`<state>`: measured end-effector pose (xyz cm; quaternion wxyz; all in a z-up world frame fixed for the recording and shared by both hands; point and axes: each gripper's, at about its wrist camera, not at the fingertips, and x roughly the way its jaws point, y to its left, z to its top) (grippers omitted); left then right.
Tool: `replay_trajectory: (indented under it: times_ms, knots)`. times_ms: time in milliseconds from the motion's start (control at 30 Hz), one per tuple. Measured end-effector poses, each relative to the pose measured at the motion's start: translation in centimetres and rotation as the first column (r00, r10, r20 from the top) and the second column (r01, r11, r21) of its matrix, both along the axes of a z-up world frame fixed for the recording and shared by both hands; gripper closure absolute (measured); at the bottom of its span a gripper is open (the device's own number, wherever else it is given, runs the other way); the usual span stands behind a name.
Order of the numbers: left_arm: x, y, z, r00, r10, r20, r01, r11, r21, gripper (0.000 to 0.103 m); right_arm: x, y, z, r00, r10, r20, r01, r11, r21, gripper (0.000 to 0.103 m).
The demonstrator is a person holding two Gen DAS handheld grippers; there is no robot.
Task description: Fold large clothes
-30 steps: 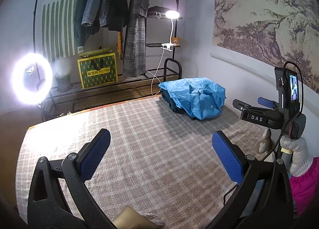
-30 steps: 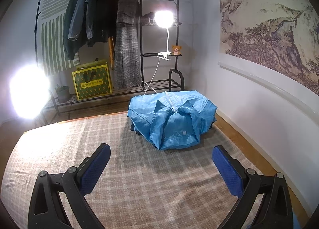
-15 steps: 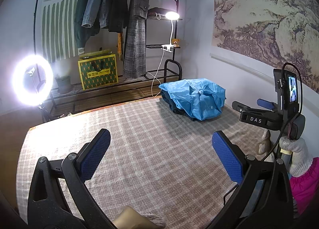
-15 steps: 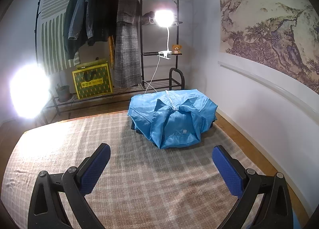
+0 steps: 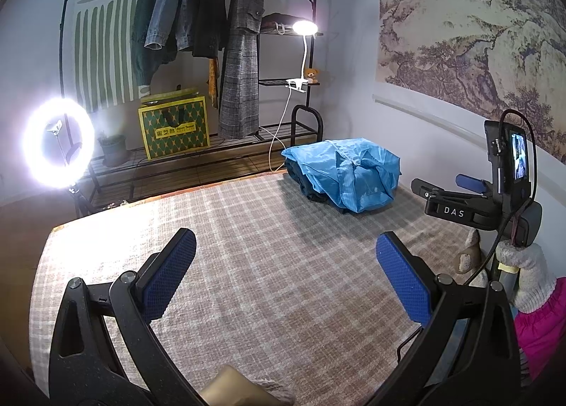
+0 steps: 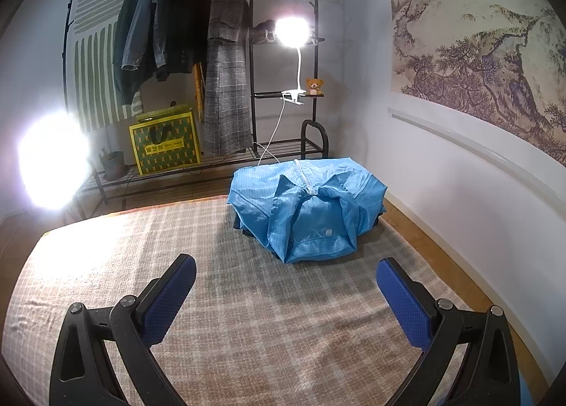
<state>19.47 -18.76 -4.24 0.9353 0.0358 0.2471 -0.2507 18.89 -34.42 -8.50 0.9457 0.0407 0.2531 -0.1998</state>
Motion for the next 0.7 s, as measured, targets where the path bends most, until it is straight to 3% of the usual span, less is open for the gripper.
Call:
replay_trajectory:
  times_ms: [700]
  knots:
    - [0.19, 0.76, 0.35, 1.000, 0.003, -0.003, -0.003, 1.000, 0.000, 0.000, 0.53, -0.14, -0.44, 1.000, 0.024, -0.012, -0.024, 1.000, -0.008, 0.000]
